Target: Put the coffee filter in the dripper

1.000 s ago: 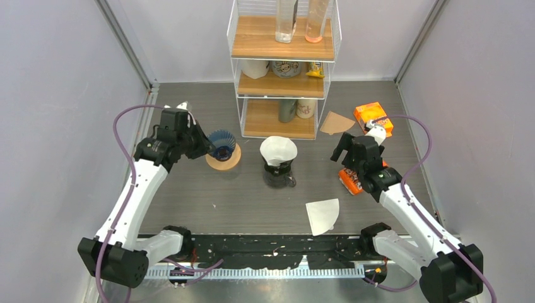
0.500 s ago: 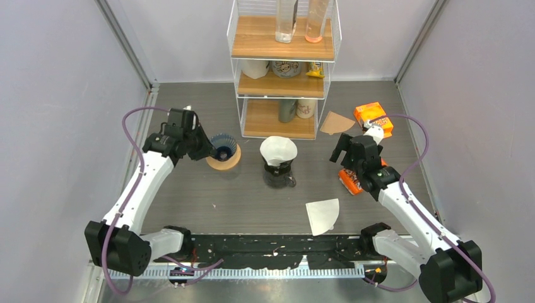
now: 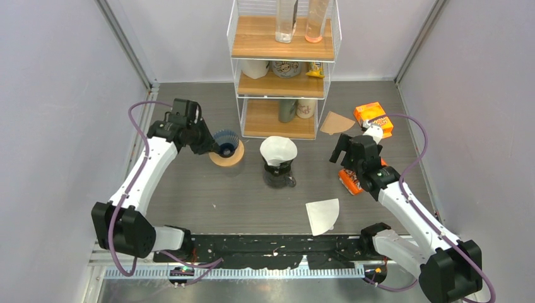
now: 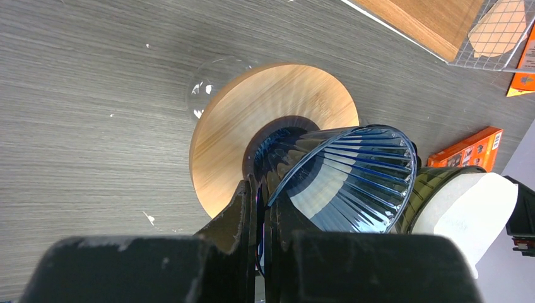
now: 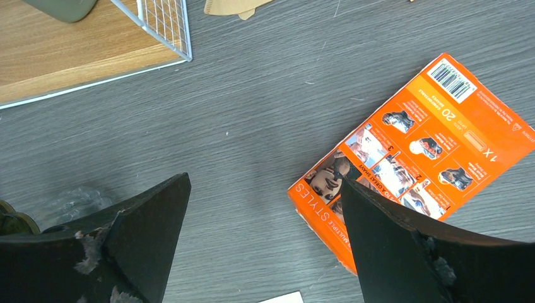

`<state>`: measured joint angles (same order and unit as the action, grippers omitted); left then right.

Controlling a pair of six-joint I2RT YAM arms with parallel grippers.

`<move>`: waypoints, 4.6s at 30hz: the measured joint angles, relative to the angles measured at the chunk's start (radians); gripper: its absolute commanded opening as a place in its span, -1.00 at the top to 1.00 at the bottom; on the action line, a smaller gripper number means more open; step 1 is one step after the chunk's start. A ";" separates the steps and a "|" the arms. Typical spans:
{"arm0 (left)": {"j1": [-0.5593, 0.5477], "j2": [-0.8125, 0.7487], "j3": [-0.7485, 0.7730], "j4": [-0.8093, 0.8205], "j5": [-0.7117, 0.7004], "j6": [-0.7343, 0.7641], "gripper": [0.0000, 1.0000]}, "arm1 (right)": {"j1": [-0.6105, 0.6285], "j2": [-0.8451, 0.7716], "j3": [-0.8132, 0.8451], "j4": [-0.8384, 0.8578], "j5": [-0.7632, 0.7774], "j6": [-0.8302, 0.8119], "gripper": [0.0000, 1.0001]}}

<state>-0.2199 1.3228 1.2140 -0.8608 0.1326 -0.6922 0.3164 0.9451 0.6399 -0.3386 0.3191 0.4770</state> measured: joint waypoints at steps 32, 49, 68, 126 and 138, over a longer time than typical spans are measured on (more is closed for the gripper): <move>0.000 0.143 0.073 -0.080 0.006 0.022 1.00 | -0.003 0.018 0.000 0.001 0.017 -0.005 -0.91; -0.034 0.192 0.160 -0.103 0.014 0.024 0.96 | -0.003 0.018 0.000 0.001 0.019 -0.010 -0.91; -0.068 0.192 0.198 -0.181 -0.057 0.033 0.56 | -0.004 0.017 0.000 0.001 0.016 -0.012 -0.91; -0.102 -0.648 -0.375 0.578 0.053 0.232 -0.99 | 0.203 0.054 -0.068 -0.341 -0.109 0.154 -1.00; -0.103 -0.662 -0.453 0.646 0.063 0.302 -0.99 | 0.232 0.150 -0.102 -0.346 -0.158 0.226 -0.61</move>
<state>-0.3225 0.6609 0.7612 -0.2150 0.1955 -0.3901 0.5488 1.0946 0.5377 -0.6842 0.1612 0.7033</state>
